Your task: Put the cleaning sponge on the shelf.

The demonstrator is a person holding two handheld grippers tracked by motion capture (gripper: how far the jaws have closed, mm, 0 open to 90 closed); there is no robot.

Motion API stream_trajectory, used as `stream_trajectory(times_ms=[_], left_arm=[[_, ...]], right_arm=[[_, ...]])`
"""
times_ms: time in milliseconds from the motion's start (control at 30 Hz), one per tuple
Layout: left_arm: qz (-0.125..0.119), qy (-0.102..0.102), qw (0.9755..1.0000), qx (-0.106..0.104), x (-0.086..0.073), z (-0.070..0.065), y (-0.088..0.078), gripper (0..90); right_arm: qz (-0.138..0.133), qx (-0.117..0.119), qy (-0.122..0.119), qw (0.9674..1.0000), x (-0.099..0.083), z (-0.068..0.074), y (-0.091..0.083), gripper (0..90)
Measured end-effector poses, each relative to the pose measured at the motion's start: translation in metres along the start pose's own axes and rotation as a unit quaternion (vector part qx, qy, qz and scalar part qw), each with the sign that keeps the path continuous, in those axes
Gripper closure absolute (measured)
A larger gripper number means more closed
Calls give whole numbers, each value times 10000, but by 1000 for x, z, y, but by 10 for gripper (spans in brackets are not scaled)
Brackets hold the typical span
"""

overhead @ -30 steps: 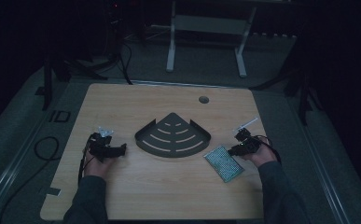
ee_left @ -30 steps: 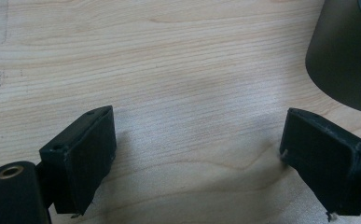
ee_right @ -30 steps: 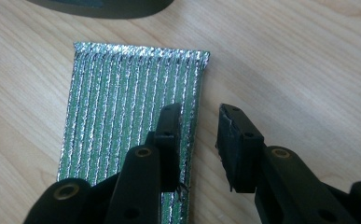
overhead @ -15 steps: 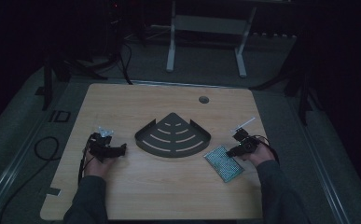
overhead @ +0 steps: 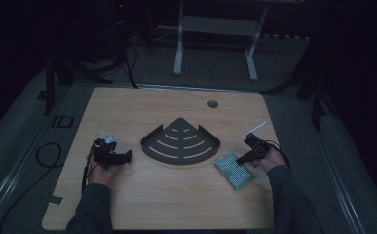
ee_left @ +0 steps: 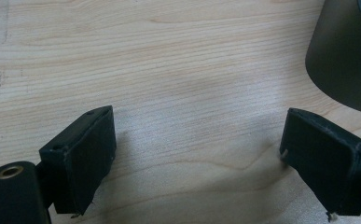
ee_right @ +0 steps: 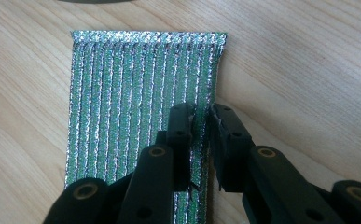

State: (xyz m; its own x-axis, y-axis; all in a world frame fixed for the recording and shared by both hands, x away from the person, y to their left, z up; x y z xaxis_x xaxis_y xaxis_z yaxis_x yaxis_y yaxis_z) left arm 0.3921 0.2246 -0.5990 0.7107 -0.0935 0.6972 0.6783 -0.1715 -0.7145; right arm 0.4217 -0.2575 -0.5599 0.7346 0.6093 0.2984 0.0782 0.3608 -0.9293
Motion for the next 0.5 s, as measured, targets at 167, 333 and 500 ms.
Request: stream_trajectory(times_ms=[167,333,500], left_arm=[[-2,0,10000,2,0,0,0,109],[-2,1,10000,1,0,0,0,109],[-3,2,10000,1,0,0,0,109]], right_arm=[[44,29,22,10000,0,0,0,829],[133,-78,-80,9998,1,2,-1,891],[210,-189,-174,9994,2,7,-4,896]])
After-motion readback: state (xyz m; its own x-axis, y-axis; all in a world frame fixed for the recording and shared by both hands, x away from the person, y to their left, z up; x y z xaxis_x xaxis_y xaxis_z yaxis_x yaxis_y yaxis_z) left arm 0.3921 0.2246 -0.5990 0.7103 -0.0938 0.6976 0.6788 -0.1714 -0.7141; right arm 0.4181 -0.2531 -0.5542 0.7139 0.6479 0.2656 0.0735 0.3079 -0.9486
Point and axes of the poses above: each handheld gripper's, and its own axes: y roughly forward along the jaws, x roughly out of its top, z roughly to its left, the point moved 5 cm from there along y, roughly forward along the jaws, and after that the axes turned 4 degrees about -y, right-handed, at the moved point
